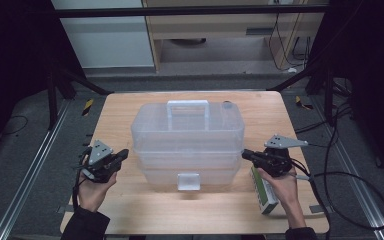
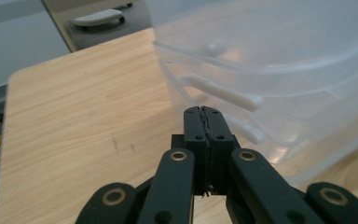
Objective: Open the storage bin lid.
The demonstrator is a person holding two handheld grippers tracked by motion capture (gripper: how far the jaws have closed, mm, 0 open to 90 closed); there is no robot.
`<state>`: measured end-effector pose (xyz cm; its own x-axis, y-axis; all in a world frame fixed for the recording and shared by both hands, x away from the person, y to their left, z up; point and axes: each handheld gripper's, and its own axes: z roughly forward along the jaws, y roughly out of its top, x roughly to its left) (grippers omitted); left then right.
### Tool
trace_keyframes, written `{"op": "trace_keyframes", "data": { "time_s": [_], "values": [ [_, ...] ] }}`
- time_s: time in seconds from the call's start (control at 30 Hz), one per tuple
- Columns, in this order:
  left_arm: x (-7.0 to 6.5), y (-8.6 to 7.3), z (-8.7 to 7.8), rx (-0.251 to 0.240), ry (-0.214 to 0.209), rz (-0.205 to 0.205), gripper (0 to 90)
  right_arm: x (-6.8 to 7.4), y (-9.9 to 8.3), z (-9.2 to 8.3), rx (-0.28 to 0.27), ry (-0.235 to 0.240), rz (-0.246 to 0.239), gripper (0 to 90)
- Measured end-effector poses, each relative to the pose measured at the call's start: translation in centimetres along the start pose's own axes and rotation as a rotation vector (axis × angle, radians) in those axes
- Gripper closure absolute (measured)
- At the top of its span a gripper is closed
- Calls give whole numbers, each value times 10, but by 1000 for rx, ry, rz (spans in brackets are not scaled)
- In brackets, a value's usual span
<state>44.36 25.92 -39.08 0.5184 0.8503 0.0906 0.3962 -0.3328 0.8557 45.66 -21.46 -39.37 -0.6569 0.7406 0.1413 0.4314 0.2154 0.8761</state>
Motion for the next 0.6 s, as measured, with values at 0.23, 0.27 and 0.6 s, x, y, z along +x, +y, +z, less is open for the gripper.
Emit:
{"op": "trace_keyframes", "data": {
  "time_s": [0.23, 0.27, 0.6],
  "values": [
    [-10, 3, 4, -9, -56, 16, 891, 0, 0, 0, -1, 0, 0, 900],
    [-11, 3, 5, -12, -56, 13, 891, 0, 0, 0, -1, 0, -2, 900],
    [-11, 10, 5, -41, -53, 13, 890, -1, 4, -1, -11, 0, -6, 900]
  ]
}}
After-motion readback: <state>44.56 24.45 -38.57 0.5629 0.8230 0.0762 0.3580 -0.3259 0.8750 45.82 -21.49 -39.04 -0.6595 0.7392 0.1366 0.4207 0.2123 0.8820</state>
